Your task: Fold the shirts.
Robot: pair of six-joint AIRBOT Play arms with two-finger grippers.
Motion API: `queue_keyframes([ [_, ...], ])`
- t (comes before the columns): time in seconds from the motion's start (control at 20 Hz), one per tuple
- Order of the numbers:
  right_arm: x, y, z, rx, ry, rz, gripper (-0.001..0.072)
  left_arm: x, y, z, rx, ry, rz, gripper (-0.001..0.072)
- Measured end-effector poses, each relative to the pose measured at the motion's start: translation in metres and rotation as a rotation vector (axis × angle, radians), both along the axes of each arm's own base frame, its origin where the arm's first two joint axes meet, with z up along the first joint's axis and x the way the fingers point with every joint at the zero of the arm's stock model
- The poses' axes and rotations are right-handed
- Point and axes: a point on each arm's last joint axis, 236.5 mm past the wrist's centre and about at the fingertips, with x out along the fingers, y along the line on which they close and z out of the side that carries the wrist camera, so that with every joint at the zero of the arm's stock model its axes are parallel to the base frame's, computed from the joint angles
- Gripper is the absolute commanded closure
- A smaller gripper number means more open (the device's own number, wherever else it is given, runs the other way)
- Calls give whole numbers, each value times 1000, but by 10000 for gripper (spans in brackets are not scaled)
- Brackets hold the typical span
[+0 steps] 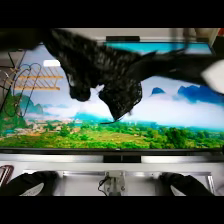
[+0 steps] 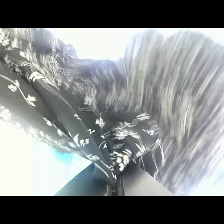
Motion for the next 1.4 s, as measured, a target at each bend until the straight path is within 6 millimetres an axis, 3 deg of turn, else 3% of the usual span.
queue_keyframes([
  [0.1,-41,-26,77,77,-164,-24,669,-36,1,60,-86,-136,-37,662],
  [0.2,-81,-46,120,137,-252,-41,669,-59,2,87,-128,-197,-65,662],
  [0.3,-109,-61,137,153,-285,-57,669,-66,3,90,-131,-204,-71,662],
  [0.4,-119,-74,125,111,-239,-86,668,-56,3,74,-102,-175,-54,661],
  [0.5,-117,-85,92,41,-115,-134,669,-35,-6,46,-69,-114,-46,661],
  [0.6,-107,-96,31,-55,100,-203,669,-5,-22,2,-28,-15,-48,661],
  [0.7,-97,-115,-40,-193,303,-292,669,28,-51,-68,27,136,-74,661],
  [0.8,-98,-139,-117,-359,500,-371,669,45,-91,-142,64,301,-137,662],
  [0.9,-116,-165,-192,-521,691,-422,669,44,-135,-215,119,439,-223,662],
  [1.0,-143,-189,-255,-639,857,-451,668,28,-179,-286,182,571,-308,661],
  [1.1,-167,-210,-300,-703,970,-480,639,2,-213,-344,245,676,-377,660],
  [1.15,-175,-216,-316,-708,1008,-493,496,-11,-225,-367,270,720,-404,533],
  [1.2,-178,-219,-326,-696,1024,-507,218,-22,-234,-386,290,758,-426,182],
  [1.25,-177,-222,-332,-676,1027,-525,193,-31,-239,-398,300,795,-437,29],
  [1.3,-174,-224,-334,-659,1023,-543,193,-36,-240,-407,307,832,-439,29],
  [1.4,-157,-226,-322,-616,975,-575,190,-25,-226,-406,326,857,-421,51],
])
